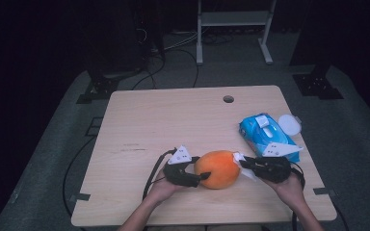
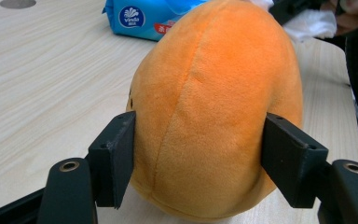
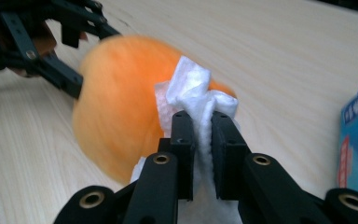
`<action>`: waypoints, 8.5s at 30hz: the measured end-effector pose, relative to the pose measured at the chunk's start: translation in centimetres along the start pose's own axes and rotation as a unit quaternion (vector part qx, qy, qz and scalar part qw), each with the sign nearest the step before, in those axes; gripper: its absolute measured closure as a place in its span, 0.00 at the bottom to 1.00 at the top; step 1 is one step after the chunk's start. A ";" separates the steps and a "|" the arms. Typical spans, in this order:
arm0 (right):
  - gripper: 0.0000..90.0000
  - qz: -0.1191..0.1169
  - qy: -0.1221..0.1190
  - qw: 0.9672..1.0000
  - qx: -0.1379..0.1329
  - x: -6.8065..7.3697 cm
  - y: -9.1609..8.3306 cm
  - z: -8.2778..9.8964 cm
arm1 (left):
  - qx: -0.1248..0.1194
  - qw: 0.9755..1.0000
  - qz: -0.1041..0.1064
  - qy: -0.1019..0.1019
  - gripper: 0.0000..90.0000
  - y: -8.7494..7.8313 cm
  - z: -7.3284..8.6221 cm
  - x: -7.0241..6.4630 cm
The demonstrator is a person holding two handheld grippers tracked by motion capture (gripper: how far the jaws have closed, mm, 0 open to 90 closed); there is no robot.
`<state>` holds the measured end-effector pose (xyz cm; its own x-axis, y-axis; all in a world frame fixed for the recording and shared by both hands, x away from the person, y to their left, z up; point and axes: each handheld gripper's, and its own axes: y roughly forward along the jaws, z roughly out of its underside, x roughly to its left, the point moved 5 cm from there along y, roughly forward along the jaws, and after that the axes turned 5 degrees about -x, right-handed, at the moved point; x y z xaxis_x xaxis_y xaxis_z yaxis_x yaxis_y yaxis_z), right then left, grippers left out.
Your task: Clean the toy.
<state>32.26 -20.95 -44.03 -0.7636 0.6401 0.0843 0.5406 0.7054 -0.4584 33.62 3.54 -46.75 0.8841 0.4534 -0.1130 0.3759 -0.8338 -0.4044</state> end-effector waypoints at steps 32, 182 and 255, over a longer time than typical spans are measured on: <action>0.88 0.001 -0.020 0.999 -0.027 1.0 0.4 -1.3 | 0.001 0.997 0.028 0.070 0.31 0.9 -1.0 -3.5; 0.89 -0.040 -0.086 0.995 -0.042 6.8 1.4 -3.5 | -0.005 0.990 0.028 0.139 0.26 1.1 -0.7 -3.7; 0.88 -0.019 -0.068 0.995 -0.071 5.6 1.5 -3.2 | -0.025 0.998 0.024 0.047 0.23 1.6 -0.4 -2.0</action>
<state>29.92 -15.38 -41.39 -0.8198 0.5720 -0.0268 0.5481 0.7703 -0.3261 32.60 1.15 -46.80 0.9230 0.3821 -0.0445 0.3429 -0.8697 -0.3552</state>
